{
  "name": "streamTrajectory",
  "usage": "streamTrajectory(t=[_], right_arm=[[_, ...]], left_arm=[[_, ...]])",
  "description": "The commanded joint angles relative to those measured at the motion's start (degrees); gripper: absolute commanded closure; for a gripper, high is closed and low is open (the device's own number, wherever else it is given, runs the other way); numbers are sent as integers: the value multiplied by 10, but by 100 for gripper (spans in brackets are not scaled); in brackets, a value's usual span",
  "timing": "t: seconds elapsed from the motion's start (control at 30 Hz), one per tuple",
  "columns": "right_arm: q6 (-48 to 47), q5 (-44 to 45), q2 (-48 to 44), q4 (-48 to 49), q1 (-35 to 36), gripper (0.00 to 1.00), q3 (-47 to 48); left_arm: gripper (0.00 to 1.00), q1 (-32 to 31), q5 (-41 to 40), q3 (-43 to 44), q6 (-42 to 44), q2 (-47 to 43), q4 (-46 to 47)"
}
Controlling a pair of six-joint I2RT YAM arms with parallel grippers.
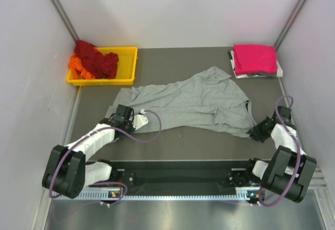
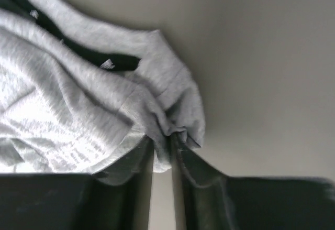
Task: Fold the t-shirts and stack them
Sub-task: Fold the tshirt
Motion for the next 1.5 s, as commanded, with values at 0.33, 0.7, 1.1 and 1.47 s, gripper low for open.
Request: streamTrajectory(t=[0.33,0.7,1.1,1.47], right_arm=[[-126,-56,32,-37,-183,100,64],[-136,-119,9,-52,-228,74,61],[-120,-94,-98,60,-60,41,175],[-239,-36,204,108,216,49,422]], left_arm=[[100,47,-36,96,29,4,-135],[98,60,17,111,102,16,-282],[11,158,26,400,-28,89,-173],[25,65,54,468,-64,253,-61]])
